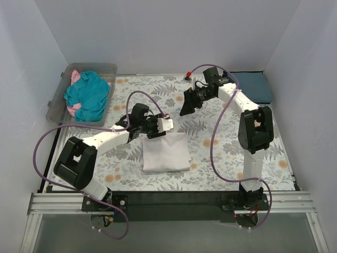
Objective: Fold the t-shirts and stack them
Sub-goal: Fold the tshirt
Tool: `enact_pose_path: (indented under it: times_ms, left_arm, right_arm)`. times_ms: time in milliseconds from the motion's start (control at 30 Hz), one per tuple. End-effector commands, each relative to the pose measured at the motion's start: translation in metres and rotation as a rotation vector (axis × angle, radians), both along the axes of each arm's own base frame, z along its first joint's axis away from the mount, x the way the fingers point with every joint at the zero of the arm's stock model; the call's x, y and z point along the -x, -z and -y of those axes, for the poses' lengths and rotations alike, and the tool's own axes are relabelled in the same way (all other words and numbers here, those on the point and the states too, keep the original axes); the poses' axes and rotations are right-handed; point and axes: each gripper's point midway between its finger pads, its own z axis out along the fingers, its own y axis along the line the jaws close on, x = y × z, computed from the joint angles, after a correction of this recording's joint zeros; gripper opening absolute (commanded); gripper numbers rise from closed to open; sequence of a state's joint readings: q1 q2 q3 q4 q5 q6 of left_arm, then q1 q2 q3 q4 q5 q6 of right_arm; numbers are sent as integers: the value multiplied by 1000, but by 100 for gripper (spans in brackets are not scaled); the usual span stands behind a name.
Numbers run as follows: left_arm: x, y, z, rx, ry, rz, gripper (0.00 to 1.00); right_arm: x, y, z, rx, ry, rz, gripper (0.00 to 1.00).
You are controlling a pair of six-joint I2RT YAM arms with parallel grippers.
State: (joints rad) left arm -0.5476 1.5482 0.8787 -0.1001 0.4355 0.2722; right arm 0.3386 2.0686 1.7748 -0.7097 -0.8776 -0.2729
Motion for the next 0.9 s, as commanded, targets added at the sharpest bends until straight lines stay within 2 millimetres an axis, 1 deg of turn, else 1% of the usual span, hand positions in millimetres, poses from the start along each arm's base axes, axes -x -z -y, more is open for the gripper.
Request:
enact_pose_path:
  times_ms: [0, 33, 67, 100, 133, 167, 200, 233, 267, 300, 367, 433, 467, 500, 533, 600, 733, 867]
  left_arm:
    - [-25, -54, 0, 156, -111, 18, 47]
    - [-16, -52, -7, 161, -142, -78, 46]
    - [-20, -66, -15, 241, -218, -185, 46]
    - [-19, -66, -21, 263, -260, -254, 45]
    - [-12, -61, -32, 264, -308, -342, 42]
    - [-10, -64, -42, 319, -374, -446, 41]
    - [-7, -60, -49, 330, -410, -508, 40]
    - [3, -54, -55, 333, -451, -596, 40]
    - [2, -51, -68, 355, -506, -645, 40]
    - [8, -46, -71, 384, -552, -736, 40]
    - [10, -34, -86, 393, -630, -818, 41]
    - [16, -26, -92, 393, -681, -893, 43]
    - [14, -23, -97, 399, -712, -913, 44]
    - [15, -16, -100, 389, -733, -943, 45]
    - [19, -13, -102, 387, -743, -976, 46]
    - [20, -5, -104, 379, -762, -1001, 48]
    - [18, 2, -104, 381, -781, -1029, 49]
    - [21, 12, -100, 382, -783, -1102, 50]
  right_arm:
    - [22, -2, -3, 4, -51, 20, 81]
    - [24, 4, 1, 16, -43, 8, 78]
    - [24, 7, 3, 20, -40, 3, 75]
    - [26, 8, 5, 22, -38, -5, 70]
    - [28, 12, 6, 29, -34, -18, 69]
    - [35, 17, 7, 31, -39, -40, 68]
    - [39, 20, 7, 32, -39, -52, 68]
    - [40, 24, 8, 48, -36, -55, 68]
    - [43, 30, 10, 58, -37, -65, 68]
    - [44, 31, 10, 65, -38, -60, 68]
    - [44, 38, 10, 87, -35, -62, 69]
    - [47, 41, 8, 92, -44, -67, 70]
    - [48, 44, 8, 99, -46, -68, 70]
    - [51, 47, 8, 105, -50, -76, 70]
    - [54, 50, 6, 109, -61, -80, 70]
    - [59, 57, 3, 119, -75, -90, 70]
    - [65, 66, -1, 131, -94, -107, 70]
    - [69, 71, -2, 141, -101, -115, 70]
